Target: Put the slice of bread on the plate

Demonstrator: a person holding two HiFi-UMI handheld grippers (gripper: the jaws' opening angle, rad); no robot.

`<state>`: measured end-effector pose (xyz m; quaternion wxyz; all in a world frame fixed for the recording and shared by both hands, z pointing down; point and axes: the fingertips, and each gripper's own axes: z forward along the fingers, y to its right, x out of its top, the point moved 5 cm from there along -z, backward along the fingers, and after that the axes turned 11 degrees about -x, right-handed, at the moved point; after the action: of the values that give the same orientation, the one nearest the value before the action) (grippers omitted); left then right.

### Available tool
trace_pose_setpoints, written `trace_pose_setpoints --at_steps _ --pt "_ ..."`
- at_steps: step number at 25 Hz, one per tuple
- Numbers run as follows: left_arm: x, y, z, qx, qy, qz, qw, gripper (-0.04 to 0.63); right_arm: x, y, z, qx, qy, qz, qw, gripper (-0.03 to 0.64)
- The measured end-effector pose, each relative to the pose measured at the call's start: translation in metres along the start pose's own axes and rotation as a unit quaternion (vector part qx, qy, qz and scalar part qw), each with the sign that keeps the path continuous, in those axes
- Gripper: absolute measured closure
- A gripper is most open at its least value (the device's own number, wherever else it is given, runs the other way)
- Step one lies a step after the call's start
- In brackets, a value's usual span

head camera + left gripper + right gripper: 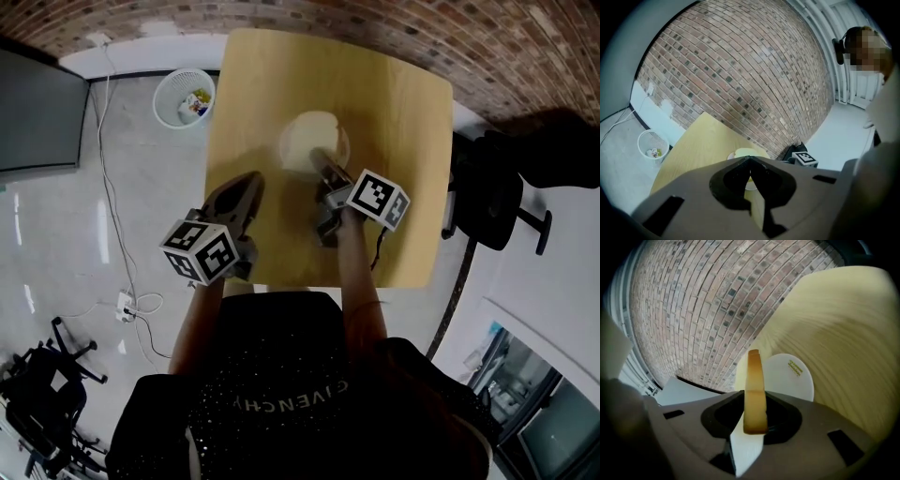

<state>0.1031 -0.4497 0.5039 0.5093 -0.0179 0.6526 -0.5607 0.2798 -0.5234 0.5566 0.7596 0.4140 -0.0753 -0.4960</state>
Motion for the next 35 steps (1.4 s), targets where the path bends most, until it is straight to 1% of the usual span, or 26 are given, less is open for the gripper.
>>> trace_pose_setpoints --at_steps 3,4,6,8,11,13,15,16,19,21,22,23,24,26,27,28,29,31,33,34,35 --pt "0.003 0.002 -0.003 -0.008 -0.001 -0.001 1.0 0.586 -0.002 0.001 0.001 -0.048 -0.003 -0.03 0.998 0.502" --pt "0.004 0.002 -0.004 -0.01 -0.002 -0.001 0.9999 0.586 -0.002 0.0 0.002 -0.058 -0.001 -0.042 0.997 0.476" --pt "0.006 0.004 -0.005 -0.015 -0.004 0.002 0.9999 0.586 -0.004 -0.005 0.003 -0.075 -0.003 -0.073 0.994 0.381" --pt "0.006 0.005 -0.006 -0.019 -0.006 0.004 0.9998 0.586 -0.007 -0.008 0.004 -0.098 -0.005 -0.112 0.989 0.326" --pt "0.008 0.005 -0.008 -0.024 -0.005 0.004 0.9997 0.586 -0.009 -0.014 0.005 -0.134 0.007 -0.178 0.975 0.25" --pt "0.009 0.005 -0.009 -0.026 -0.005 0.004 0.9996 0.586 -0.012 -0.018 0.009 -0.15 0.009 -0.227 0.962 0.163" --pt "0.008 0.004 -0.009 -0.028 -0.005 0.003 0.9996 0.586 -0.015 -0.021 0.012 -0.159 0.009 -0.269 0.95 0.05" --pt "0.007 0.004 -0.009 -0.028 -0.006 0.003 0.9996 0.586 -0.016 -0.021 0.012 -0.163 0.012 -0.284 0.945 0.035" --pt "0.007 0.004 -0.009 -0.031 -0.005 0.002 0.9995 0.586 -0.014 -0.02 0.007 -0.179 0.036 -0.319 0.93 0.034" --pt "0.007 0.004 -0.01 -0.032 -0.006 0.003 0.9995 0.586 -0.009 -0.016 -0.003 -0.195 0.058 -0.33 0.922 0.034" --pt "0.007 0.005 -0.01 -0.033 -0.007 0.004 0.9994 0.586 -0.005 -0.013 -0.01 -0.202 0.07 -0.327 0.92 0.034" --pt "0.007 0.005 -0.01 -0.034 -0.008 0.005 0.9994 0.586 -0.002 -0.012 -0.017 -0.204 0.084 -0.319 0.922 0.034" --pt "0.006 0.006 -0.009 -0.035 -0.008 0.006 0.9993 0.586 0.001 -0.011 -0.025 -0.198 0.095 -0.306 0.926 0.035" --pt "0.005 0.009 -0.008 -0.038 -0.011 0.008 0.9992 0.586 0.002 -0.01 -0.039 -0.166 0.094 -0.264 0.945 0.039" --pt "0.003 0.011 -0.006 -0.04 -0.013 0.008 0.9991 0.586 0.001 -0.009 -0.045 -0.152 0.091 -0.235 0.956 0.081" --pt "0.002 0.013 -0.005 -0.042 -0.016 0.008 0.999 0.586 0.002 -0.007 -0.053 -0.14 0.097 -0.2 0.965 0.311" --pt "0.0 0.015 -0.003 -0.043 -0.018 0.007 0.9989 0.586 0.003 -0.005 -0.061 -0.126 0.11 -0.163 0.972 0.606" --pt "-0.004 0.018 0.0 -0.044 -0.023 0.003 0.9988 0.586 0.002 -0.003 -0.071 -0.079 0.123 -0.092 0.985 0.606" --pt "-0.007 0.022 0.003 -0.047 -0.026 0.001 0.9985 0.586 -0.002 -0.005 -0.076 -0.01 0.117 -0.021 0.993 0.606" --pt "-0.007 0.024 0.003 -0.049 -0.027 0.0 0.9984 0.586 -0.003 -0.007 -0.079 0.031 0.114 0.021 0.993 0.606" --pt "-0.008 0.026 0.004 -0.05 -0.027 -0.003 0.9984 0.586 -0.004 -0.009 -0.081 0.072 0.112 0.064 0.989 0.606"
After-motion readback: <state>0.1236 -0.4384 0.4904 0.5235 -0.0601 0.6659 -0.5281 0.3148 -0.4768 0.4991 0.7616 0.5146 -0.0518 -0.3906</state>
